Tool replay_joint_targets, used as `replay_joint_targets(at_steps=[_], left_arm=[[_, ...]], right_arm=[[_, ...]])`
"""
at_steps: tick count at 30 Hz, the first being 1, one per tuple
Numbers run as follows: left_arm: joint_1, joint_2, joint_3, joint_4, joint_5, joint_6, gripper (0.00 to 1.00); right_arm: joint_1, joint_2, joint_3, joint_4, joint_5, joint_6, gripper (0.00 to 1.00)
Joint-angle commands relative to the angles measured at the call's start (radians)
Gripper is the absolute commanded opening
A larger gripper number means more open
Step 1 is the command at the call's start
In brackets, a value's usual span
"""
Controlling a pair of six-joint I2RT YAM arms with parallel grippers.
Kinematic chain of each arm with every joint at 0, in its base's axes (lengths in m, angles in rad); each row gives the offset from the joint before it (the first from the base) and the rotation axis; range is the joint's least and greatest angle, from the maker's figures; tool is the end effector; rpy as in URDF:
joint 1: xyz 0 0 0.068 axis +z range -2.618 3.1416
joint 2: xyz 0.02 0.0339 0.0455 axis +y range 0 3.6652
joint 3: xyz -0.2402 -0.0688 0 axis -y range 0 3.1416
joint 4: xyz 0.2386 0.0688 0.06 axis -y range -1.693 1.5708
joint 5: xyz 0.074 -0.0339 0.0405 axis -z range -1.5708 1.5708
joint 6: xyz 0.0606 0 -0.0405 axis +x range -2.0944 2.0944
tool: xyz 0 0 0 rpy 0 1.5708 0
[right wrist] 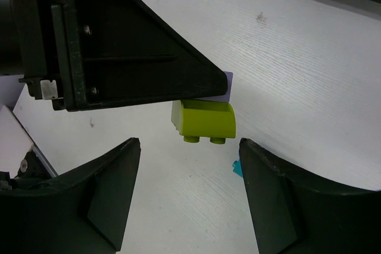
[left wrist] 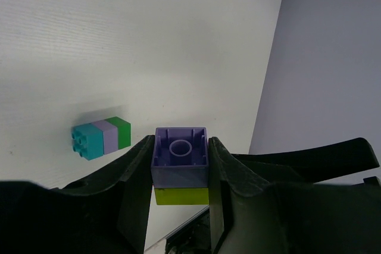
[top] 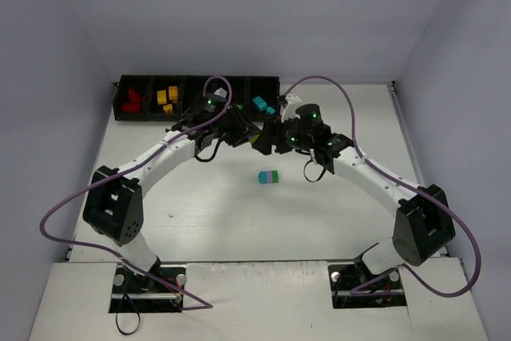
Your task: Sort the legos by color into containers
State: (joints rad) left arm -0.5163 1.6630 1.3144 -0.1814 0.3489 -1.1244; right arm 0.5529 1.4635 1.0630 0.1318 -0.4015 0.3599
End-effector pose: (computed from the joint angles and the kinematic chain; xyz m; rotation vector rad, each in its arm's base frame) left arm 0.3375 -0.2154 0.2614 -0.4788 2.3216 -1.2720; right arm 0.2961 0.2105 0.2801 -0.4803 1.8784 0.9933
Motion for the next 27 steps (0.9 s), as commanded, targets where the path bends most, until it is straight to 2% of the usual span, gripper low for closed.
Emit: replay_joint_targets(at_steps=[1, 12, 15, 18, 19, 21, 25, 27], left_arm=[[-0.008, -0.043, 0.014, 0.088, 0.016, -0.049, 0.0], [-0.016, -0.049, 0.005, 0.099, 0.03, -0.066, 0.0], [-0.017, -0.052, 0.0, 0.1, 0.03, -0.068, 0.0], [-0.017, -0.052, 0.002, 0.1, 0.028, -0.066, 0.0], [-0.016, -0.052, 0.002, 0.102, 0.028, -0.066, 0.0], [-0.016, -0.052, -0.001, 0.102, 0.025, -0.066, 0.0], [-0.01, -0.049, -0.001, 0.103, 0.016, -0.066, 0.0], [-0.004, -0.046, -0.003, 0.105, 0.007, -0.069, 0.0]], right_arm=[[0.012, 0.006, 0.069, 0.08, -0.01, -0.021, 0.63], [0.012, 0.064, 0.092, 0.097, 0.024, -0.003, 0.59], [0.012, 0.075, 0.103, 0.1, 0.027, 0.001, 0.55], [0.013, 0.08, 0.103, 0.1, 0.03, 0.002, 0.47], [0.012, 0.078, 0.101, 0.1, 0.032, 0.002, 0.4], [0.012, 0.072, 0.086, 0.098, 0.035, 0.005, 0.33], [0.013, 0.055, 0.057, 0.1, 0.044, 0.013, 0.08], [0.012, 0.044, 0.036, 0.1, 0.05, 0.014, 0.0]])
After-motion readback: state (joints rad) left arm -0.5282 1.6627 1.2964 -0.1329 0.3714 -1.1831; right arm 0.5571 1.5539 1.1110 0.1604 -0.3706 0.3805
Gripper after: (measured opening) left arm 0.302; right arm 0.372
